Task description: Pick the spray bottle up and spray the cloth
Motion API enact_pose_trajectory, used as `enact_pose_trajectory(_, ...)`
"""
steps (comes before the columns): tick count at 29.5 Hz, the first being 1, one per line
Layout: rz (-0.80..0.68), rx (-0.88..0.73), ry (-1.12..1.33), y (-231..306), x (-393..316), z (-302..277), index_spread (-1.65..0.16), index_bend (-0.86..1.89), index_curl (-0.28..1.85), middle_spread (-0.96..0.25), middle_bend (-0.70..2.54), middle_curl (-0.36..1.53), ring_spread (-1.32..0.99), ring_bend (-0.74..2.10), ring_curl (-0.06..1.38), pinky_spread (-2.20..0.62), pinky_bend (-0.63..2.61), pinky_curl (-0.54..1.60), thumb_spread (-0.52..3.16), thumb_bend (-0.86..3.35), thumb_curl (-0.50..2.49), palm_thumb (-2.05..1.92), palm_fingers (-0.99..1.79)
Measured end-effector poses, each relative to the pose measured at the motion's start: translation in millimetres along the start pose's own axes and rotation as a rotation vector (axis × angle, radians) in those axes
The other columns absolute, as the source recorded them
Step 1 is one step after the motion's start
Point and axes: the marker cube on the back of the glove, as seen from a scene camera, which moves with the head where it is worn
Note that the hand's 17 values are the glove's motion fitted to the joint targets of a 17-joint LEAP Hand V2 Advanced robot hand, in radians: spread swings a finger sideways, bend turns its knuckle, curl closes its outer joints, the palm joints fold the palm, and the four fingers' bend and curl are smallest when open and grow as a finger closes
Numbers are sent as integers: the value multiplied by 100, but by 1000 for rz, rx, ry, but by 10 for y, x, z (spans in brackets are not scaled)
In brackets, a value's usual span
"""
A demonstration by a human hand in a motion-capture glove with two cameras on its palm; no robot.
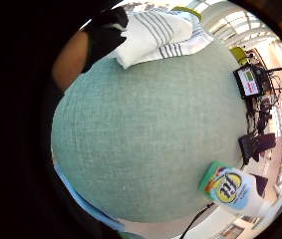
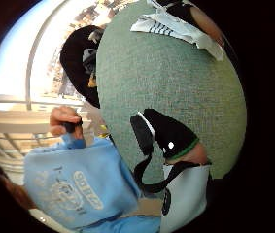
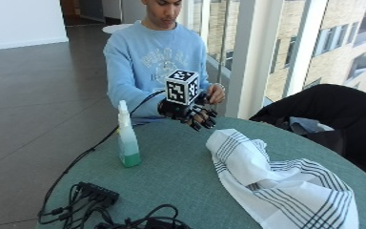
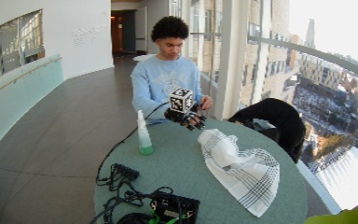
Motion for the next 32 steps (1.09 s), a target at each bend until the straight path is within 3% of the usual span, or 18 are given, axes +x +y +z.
enact_pose_trajectory(12,11,-11,-1,13,1,22,-40,17,19,-7,30,19,-2,24,15,20,32,19,89,22,14,48,45)
enact_pose_trajectory(32,16,-12,25,229,-23,8,-43,16,26,-8,26,28,-2,23,21,23,28,26,110,11,21,55,44)
